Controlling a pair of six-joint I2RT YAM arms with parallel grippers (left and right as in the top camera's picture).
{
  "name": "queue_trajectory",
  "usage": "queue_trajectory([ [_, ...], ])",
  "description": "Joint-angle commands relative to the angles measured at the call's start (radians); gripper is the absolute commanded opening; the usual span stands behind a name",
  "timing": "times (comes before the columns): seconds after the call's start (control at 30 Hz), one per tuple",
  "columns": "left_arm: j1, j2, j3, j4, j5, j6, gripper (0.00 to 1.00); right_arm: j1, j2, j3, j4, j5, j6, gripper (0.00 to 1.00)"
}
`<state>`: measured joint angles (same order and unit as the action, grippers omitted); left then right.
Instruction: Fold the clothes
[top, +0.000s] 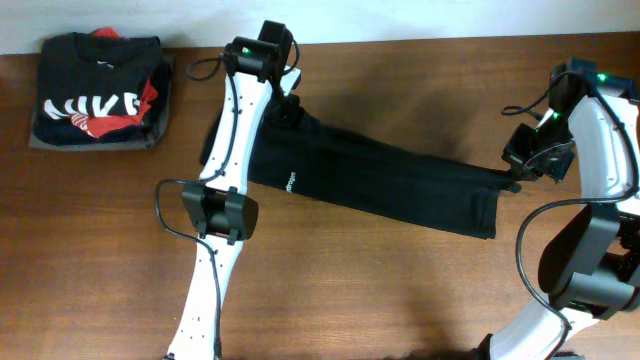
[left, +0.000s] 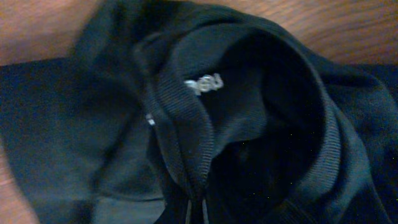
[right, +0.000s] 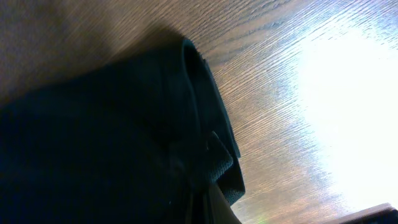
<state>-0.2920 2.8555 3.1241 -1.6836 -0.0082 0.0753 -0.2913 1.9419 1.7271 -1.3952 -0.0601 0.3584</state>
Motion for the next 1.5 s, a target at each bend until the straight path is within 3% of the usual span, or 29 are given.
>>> queue_trajectory([
  [0.0,0.013,-0.087,0.016,-0.004,-0.145,0.005,0.01,0.022,-0.027,0.01,-0.005,0.043,-0.006,0.04],
  [0.7,0.013,-0.118,-0.038,-0.005,-0.138,0.005,0.06,0.068,-0.023,-0.085,0.015,0.043,-0.006,0.04],
  [1.47,0.038,-0.203,-0.389,-0.005,-0.14,-0.003,0.08,0.069,-0.023,-0.085,0.021,0.042,-0.006,0.14],
])
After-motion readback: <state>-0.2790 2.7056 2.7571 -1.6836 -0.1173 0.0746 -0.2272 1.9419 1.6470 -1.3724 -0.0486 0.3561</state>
